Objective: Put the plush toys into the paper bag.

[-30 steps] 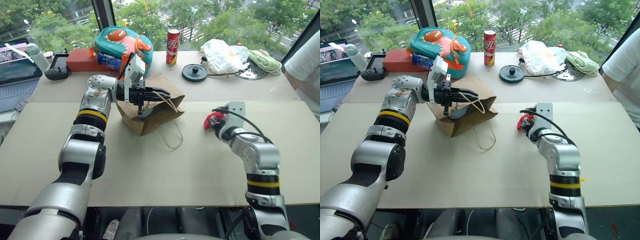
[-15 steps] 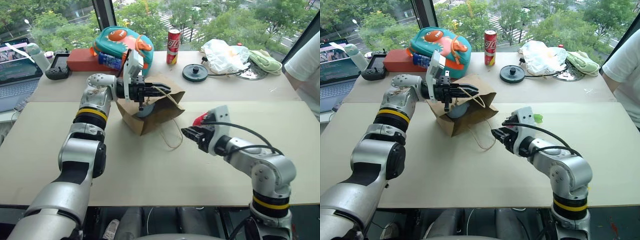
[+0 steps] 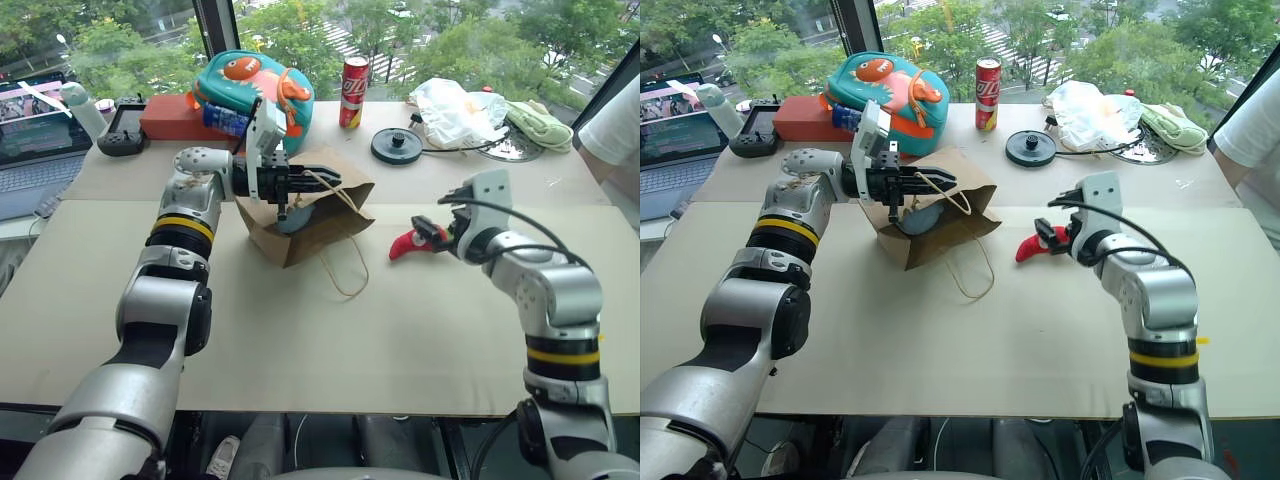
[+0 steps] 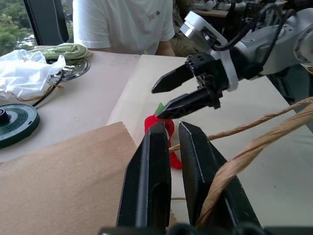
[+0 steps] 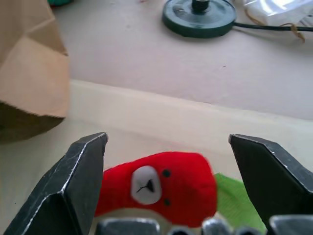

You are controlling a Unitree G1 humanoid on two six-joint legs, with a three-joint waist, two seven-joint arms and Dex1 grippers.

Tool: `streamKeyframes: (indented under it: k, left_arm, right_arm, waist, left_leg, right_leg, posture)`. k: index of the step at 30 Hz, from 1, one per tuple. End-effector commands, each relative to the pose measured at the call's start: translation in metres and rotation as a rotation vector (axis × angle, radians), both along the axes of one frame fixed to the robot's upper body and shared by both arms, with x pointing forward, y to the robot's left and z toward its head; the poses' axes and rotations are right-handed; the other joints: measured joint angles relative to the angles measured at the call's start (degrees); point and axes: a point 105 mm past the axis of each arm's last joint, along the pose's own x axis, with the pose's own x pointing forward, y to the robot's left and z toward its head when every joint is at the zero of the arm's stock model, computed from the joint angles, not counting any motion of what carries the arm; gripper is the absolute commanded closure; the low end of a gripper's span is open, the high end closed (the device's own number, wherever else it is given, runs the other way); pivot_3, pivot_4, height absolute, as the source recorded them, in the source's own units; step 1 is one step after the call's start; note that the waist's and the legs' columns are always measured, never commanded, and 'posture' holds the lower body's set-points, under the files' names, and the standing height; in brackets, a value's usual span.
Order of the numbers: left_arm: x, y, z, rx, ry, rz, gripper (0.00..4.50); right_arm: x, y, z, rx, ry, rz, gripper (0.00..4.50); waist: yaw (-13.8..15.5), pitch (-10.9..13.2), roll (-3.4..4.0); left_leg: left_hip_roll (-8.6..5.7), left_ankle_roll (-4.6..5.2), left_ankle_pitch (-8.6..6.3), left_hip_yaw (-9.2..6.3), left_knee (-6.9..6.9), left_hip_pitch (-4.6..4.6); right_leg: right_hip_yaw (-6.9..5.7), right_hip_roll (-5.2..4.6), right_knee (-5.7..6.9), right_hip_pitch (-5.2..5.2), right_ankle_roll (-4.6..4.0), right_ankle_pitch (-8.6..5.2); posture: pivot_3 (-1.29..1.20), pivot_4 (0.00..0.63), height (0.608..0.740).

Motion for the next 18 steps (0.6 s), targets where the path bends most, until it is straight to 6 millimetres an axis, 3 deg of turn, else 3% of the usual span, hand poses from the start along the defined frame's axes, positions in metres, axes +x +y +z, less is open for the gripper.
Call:
streamKeyframes:
  k: [1,7,10,14,18]
  left_arm:
    - [0.001,0.001,0.013,-0.035,-0.04,0.006,3.99]
    - [0.0,0.005,0.008,-0.025,-0.04,0.011,3.99]
    - [0.0,0.006,0.008,-0.022,-0.04,0.017,3.99]
    - [0.001,0.007,0.009,-0.022,-0.041,0.022,3.99]
    - [0.001,0.007,0.009,-0.02,-0.043,0.027,3.99]
  right_arm:
    - [0.013,-0.003,-0.019,0.026,0.088,-0.036,0.04]
    - [0.002,0.014,-0.057,0.049,0.237,0.032,0.04]
    - [-0.002,0.019,-0.061,0.051,0.24,0.048,0.04]
    - [-0.005,0.028,-0.048,0.064,0.178,0.079,1.0]
    - [-0.006,0.034,-0.042,0.088,0.148,0.082,2.42]
  waist:
    - [-0.1,0.0,0.0]
    - [-0.1,0.0,0.01]
    - [0.0,0.0,0.0]
    - [0.0,0.0,0.01]
    - [-0.1,0.0,0.01]
  left_leg:
    - [0.0,0.0,0.0,0.02,-0.01,0.01]
    - [-0.01,0.0,0.0,-0.01,-0.04,-0.12]
    - [-0.03,0.0,0.0,-0.01,-0.03,-0.12]
    - [-0.02,0.0,0.0,-0.04,-0.03,-0.1]
    - [-0.01,0.0,0.0,-0.03,-0.02,-0.08]
  right_leg:
    - [0.01,0.0,0.02,0.0,-0.01,0.01]
    - [0.01,-0.02,0.2,-0.07,-0.02,0.01]
    - [0.0,-0.04,0.17,-0.04,-0.02,0.01]
    - [-0.02,-0.03,0.17,-0.03,-0.02,0.01]
    - [-0.02,-0.02,0.17,-0.03,-0.02,0.01]
  posture:
    - [0.0,0.15,0.74]
    - [0.0,0.15,0.74]
    - [0.0,0.15,0.74]
    - [0.0,0.15,0.74]
    - [0.0,0.15,0.74]
